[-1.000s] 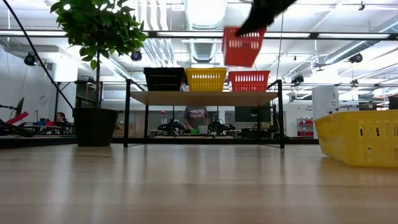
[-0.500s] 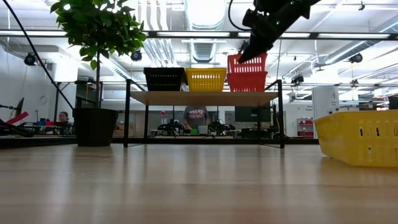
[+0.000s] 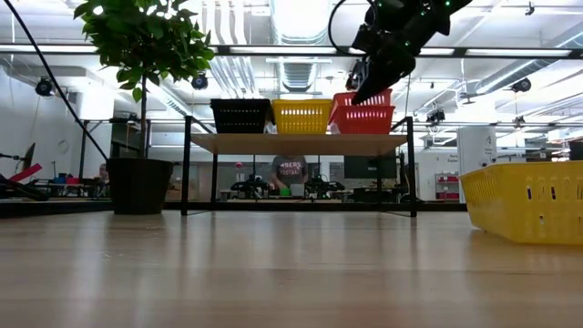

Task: Stack baskets on shelf by color
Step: Stack the left orange bin on top of the other orange bin on the shelf

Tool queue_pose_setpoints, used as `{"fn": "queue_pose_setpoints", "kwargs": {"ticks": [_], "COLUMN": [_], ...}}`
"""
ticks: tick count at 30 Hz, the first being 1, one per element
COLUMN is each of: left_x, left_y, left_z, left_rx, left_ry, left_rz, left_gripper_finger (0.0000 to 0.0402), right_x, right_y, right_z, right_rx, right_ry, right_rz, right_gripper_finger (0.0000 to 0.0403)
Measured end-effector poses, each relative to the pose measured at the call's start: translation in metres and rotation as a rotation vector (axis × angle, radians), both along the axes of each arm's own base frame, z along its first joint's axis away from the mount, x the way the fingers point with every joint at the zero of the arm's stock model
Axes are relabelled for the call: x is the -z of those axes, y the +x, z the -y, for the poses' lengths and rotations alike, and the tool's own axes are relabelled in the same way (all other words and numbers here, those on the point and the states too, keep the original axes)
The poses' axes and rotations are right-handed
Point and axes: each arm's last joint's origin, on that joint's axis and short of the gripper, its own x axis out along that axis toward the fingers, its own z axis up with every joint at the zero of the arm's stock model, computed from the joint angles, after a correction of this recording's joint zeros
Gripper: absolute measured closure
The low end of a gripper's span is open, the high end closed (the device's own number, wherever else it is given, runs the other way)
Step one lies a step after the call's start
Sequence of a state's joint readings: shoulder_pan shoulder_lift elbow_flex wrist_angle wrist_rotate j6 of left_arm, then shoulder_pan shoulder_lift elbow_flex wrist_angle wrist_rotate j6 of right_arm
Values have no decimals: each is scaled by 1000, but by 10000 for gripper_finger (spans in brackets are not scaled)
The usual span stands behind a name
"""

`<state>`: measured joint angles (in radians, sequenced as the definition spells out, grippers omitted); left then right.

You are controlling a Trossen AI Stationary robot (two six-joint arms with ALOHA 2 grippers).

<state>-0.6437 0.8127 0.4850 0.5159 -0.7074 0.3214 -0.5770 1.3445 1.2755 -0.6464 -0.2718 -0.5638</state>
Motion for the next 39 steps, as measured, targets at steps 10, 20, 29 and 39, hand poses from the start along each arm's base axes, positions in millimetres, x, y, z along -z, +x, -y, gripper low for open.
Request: {"fn": "queue_pose_setpoints", "kwargs": {"ticks": [10, 20, 29, 39], "left_x": [0, 0, 0, 0], "left_y": [0, 0, 0, 0], "left_z": [0, 0, 0, 0], "left_rx": [0, 1, 1, 0], "left_ry": [0, 0, 0, 0], "left_rz": [0, 0, 0, 0], "left_gripper_finger": [394, 394, 394, 394], "right_x": [0, 0, -14, -36], "right_y": [0, -1, -4, -8], "right_z": [0, 0, -1, -7], "right_rx": [21, 38, 110, 186], "right_ry": [18, 21, 53, 134], "right_rz": [1, -5, -35, -18], "right_gripper_finger": [393, 329, 272, 253]}}
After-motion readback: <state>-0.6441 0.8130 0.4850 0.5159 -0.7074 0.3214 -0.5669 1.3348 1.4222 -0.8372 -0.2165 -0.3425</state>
